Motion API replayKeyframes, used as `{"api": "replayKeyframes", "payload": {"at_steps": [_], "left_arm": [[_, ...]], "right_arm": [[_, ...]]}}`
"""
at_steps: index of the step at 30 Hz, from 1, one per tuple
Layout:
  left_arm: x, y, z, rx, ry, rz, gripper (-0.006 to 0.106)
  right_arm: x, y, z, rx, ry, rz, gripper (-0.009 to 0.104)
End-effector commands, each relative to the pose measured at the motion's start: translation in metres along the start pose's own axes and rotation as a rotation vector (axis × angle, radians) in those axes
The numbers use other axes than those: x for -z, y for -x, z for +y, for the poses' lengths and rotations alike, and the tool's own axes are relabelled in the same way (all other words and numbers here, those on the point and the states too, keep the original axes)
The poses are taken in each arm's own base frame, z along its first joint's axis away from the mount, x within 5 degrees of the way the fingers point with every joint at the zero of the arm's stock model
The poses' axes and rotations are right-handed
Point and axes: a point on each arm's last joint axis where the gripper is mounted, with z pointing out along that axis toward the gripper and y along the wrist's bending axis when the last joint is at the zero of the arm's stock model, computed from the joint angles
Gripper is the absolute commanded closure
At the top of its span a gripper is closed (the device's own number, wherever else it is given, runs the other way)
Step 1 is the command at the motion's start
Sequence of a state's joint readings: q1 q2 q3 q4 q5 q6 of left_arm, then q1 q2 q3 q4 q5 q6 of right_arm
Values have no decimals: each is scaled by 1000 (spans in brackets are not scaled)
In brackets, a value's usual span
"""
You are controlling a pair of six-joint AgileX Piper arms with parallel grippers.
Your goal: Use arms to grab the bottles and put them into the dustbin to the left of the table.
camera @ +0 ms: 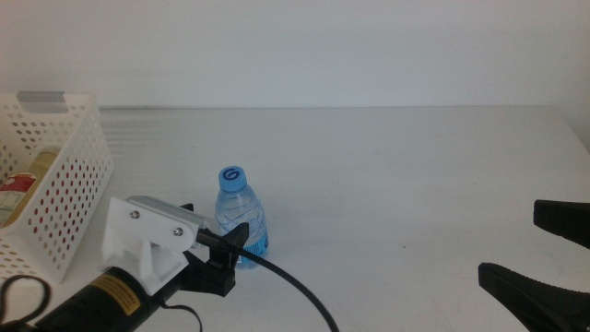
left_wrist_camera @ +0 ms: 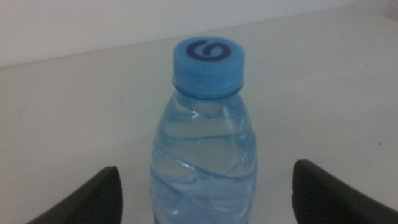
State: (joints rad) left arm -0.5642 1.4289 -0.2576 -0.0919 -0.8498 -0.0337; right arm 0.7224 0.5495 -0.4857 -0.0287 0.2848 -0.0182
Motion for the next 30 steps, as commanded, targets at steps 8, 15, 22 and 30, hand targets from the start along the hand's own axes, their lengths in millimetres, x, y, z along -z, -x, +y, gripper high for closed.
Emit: {"api": "replayKeyframes", "payload": {"at_steps": [8,15,22,30], "left_arm": [[-25,4,-1,97,-9,-173,10],[-48,2,-3,85,-16,-159,10],[-72,-9,-4,76,-9,-126,10],[-79,-12,-4,58,-10,-117,52]], "right_arm": [[3,15,0,19,-1,-99,19],[3,15,0,19,-1,-99,19],[3,15,0,19,-1,-99,19],[3,15,0,19,-1,-99,19]]}}
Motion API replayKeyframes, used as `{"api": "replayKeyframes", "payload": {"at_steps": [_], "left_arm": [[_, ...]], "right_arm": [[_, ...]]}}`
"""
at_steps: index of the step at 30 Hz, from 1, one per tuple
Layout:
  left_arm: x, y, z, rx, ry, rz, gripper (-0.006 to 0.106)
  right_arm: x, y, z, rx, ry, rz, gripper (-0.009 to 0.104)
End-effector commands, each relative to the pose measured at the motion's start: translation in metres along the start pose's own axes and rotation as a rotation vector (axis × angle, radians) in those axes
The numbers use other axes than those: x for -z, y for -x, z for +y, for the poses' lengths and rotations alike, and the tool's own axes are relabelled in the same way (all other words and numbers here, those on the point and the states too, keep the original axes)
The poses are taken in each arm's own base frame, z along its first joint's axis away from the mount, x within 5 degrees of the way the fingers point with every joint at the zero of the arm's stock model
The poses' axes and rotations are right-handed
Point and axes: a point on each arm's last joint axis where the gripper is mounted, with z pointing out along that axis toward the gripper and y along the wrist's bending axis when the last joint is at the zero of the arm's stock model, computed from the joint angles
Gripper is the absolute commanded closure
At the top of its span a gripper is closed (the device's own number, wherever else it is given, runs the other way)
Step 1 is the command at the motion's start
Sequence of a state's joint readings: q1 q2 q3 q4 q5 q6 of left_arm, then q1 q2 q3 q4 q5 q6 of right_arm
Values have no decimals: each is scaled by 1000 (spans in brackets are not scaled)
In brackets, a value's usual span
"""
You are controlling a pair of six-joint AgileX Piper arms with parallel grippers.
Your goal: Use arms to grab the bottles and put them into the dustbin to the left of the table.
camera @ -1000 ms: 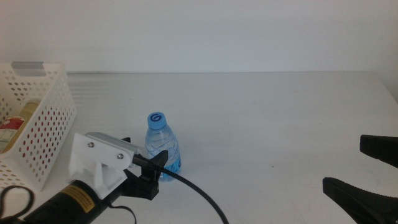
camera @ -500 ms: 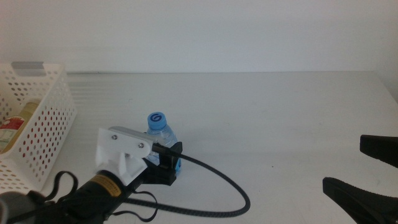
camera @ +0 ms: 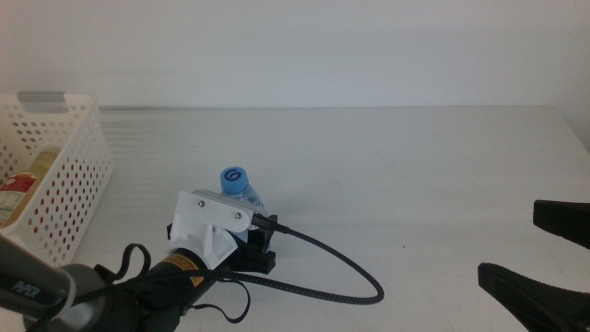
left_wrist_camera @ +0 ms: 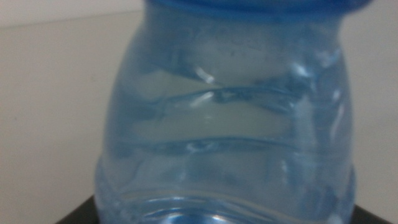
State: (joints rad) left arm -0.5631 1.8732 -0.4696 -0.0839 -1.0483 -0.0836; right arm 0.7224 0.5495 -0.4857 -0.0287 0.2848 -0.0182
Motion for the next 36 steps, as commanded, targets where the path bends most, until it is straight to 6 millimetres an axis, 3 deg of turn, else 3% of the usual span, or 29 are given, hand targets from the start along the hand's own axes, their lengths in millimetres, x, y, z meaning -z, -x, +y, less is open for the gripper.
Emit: {"api": "replayKeyframes", "payload": {"at_steps": [1,5,8,17,20,28,36], "left_arm": [[3,27,-4,52,-23,-134,60],[11,37,-5,111,-19,-56,90],[24,53,-7,118,-20,-19,99],[80,105,-12,132,-35,87,100],[91,121,-8,135,-7,199,100],[98,170,7,59,80,414,102],[94,198,50,13,204,620,105]], "right_arm": [[3,15,0,19,-1,-99,19],[3,15,0,19,-1,-99,19],[3,15,0,19,-1,-99,19],[3,15,0,19,-1,-99,19],[3,15,0,19,-1,-99,19],[3,15,0,19,-1,-99,19],[3,15,0,19,-1,-99,19]]}}
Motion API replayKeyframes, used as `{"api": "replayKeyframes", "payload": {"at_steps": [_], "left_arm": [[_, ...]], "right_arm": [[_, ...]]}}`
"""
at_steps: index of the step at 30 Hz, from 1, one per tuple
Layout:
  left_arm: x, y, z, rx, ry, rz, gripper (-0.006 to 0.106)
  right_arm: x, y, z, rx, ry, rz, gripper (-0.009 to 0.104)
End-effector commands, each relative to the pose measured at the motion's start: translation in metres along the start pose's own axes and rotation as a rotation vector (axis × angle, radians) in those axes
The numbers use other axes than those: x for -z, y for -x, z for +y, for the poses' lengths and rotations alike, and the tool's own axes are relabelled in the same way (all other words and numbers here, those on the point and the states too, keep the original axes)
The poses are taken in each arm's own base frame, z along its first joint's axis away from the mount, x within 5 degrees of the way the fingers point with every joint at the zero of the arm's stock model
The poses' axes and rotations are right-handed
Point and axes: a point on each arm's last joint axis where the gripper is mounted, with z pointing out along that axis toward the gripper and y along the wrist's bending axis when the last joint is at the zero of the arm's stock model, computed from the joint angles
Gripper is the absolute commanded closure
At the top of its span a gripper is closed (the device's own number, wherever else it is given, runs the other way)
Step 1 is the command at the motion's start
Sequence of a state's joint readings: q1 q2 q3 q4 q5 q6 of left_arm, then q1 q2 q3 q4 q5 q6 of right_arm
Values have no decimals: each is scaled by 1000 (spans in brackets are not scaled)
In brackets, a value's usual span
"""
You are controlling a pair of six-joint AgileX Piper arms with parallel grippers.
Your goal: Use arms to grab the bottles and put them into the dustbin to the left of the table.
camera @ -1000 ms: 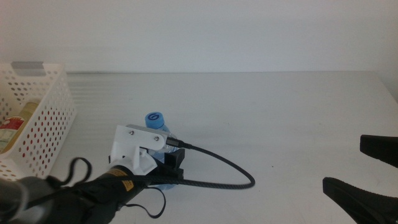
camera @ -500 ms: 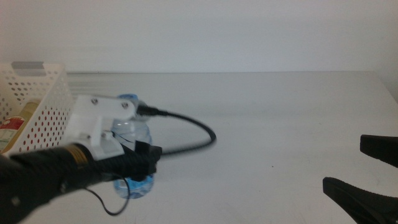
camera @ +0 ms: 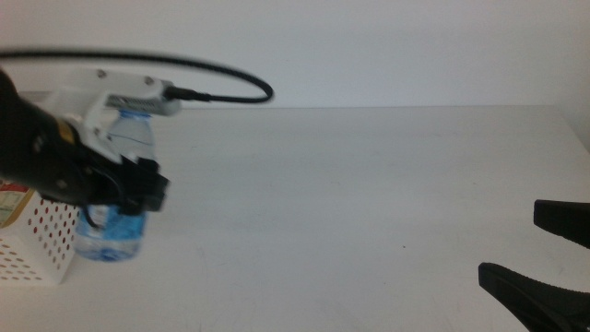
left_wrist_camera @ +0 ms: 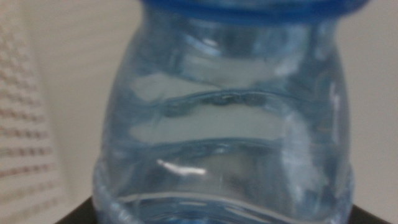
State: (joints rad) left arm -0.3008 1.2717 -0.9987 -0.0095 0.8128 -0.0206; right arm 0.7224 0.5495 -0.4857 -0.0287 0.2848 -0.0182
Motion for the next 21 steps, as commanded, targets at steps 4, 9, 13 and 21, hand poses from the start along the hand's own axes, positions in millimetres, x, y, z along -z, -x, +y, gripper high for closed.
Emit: {"api": "replayKeyframes", "payload": {"at_steps": [4,9,13,21], "left_arm": [[26,41,34,-15,52,-8,105],[29,64,71,30,102,87,105],[36,76,111,75,150,112,105],[38,81,171,169,252,160,105]], "right_arm": [[3,15,0,19,-1,-99,19],[3,15,0,19,-1,-99,19],[3,15,0,19,-1,-99,19],[3,15,0,19,-1,-99,19]]}}
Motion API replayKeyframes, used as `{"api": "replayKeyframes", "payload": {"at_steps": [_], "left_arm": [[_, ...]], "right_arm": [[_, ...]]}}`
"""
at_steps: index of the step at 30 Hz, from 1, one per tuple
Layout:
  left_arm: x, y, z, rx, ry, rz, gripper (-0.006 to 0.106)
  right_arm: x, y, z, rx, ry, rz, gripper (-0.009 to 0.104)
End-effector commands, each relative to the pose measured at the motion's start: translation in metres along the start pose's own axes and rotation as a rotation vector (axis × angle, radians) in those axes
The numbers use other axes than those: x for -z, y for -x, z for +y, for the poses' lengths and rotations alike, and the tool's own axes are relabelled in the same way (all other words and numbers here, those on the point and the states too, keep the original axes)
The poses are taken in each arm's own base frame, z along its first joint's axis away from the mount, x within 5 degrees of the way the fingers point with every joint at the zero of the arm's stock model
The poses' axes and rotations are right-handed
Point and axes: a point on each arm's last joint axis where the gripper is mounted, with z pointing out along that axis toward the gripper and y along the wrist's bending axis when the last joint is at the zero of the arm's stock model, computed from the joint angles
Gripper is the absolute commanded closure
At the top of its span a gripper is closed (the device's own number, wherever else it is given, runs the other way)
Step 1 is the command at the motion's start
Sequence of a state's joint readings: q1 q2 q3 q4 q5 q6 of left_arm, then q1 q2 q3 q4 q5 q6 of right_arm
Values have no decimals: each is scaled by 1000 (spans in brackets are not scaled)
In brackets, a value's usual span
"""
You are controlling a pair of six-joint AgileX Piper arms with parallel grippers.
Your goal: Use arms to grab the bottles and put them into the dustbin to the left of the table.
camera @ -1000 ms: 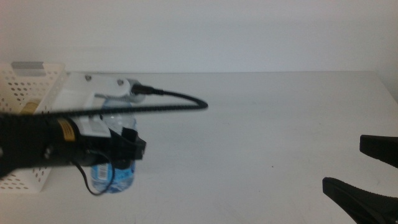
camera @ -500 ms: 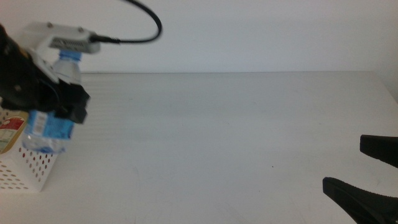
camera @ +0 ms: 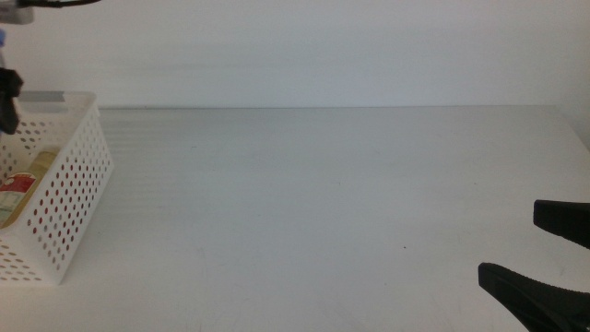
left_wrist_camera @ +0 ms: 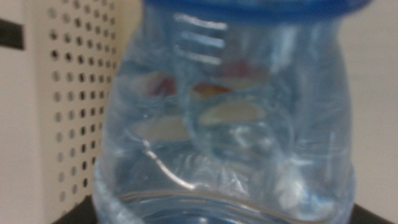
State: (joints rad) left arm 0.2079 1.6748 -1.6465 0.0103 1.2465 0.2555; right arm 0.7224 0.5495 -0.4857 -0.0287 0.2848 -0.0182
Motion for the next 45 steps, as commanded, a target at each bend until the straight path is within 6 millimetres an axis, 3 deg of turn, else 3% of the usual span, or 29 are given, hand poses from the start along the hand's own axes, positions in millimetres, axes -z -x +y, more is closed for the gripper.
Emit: {"api": "replayKeyframes", "payload": {"at_steps": [1,4,17,21,23,29,31,36,45], "left_arm": [[19,2,10,19,25,-49,105],[0,5,19,56,2,-21,105],[-76,13,23,58,-53,135,105],[-83,16,23,22,-63,120,93],[-86,16,21,10,-81,115,80],[-87,17,20,5,-100,111,23],[-87,16,19,3,-103,118,10],[-80,12,17,14,-123,162,10],[-20,11,-2,31,-145,51,10]], "right_arm": [[3,15,0,19,-1,-99,19],[3,15,0,19,-1,-99,19],[3,15,0,19,-1,-99,19],[3,15,0,19,-1,-99,19],[3,15,0,19,-1,-99,19],[3,15,0,19,-1,-99,19],[3,15,0,19,-1,-99,19],[3,15,0,19,-1,-99,19],[3,15,0,19,-1,-99,19]]}}
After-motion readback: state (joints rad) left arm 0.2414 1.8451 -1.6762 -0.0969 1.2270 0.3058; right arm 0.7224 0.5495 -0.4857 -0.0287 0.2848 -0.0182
